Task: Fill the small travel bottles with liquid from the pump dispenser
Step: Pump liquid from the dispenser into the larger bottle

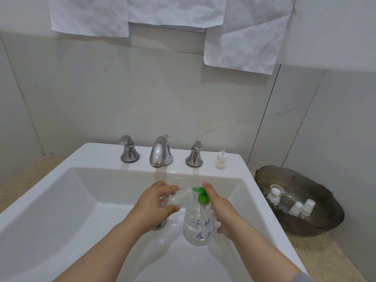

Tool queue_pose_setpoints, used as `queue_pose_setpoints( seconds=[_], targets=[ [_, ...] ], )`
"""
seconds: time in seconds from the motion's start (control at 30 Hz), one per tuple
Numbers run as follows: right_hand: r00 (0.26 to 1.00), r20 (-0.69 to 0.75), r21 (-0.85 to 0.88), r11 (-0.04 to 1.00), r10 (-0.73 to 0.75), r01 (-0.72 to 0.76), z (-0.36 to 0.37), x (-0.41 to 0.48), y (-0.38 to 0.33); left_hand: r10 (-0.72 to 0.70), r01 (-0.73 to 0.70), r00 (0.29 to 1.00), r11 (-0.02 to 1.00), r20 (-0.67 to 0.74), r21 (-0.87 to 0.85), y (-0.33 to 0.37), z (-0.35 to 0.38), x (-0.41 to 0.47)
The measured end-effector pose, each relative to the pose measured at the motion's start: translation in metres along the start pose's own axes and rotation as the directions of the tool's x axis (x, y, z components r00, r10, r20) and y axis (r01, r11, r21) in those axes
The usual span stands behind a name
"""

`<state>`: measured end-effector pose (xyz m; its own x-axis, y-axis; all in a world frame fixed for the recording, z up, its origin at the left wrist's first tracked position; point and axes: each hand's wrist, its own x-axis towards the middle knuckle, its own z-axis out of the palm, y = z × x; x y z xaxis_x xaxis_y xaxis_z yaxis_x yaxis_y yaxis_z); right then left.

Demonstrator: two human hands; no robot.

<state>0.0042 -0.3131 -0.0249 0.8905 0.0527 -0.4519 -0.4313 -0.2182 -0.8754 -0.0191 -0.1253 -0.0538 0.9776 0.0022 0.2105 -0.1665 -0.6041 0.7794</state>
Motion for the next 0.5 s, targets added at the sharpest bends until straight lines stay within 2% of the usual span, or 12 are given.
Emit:
queue_pose_setpoints(
  seconds=[0.17, 0.33, 0.5],
  targets=[
    [0.999, -0.038, -0.025, 1.0, -0.015, 0.014, 0.0005, 0.0003, 0.004, 0.005, -0.006, 1.0, 1.0, -0.006, -0.021, 0.0007, 0.0002, -0.0004],
    [0.999, 0.043, 0.027, 0.999, 0.017, -0.019, -0.0009, 0.0015, -0.002, 0.017, -0.02, 0.999, 0.997, -0.032, -0.076, 0.003, -0.0035, 0.0024],
    [1.0, 0.004, -0.003, 1.0, -0.001, 0.001, -0.0038, 0.0095, -0.0032, 0.043, -0.046, 0.998, 0.995, -0.037, -0.084, 0.0045, -0.0041, 0.0033]
  ],
)
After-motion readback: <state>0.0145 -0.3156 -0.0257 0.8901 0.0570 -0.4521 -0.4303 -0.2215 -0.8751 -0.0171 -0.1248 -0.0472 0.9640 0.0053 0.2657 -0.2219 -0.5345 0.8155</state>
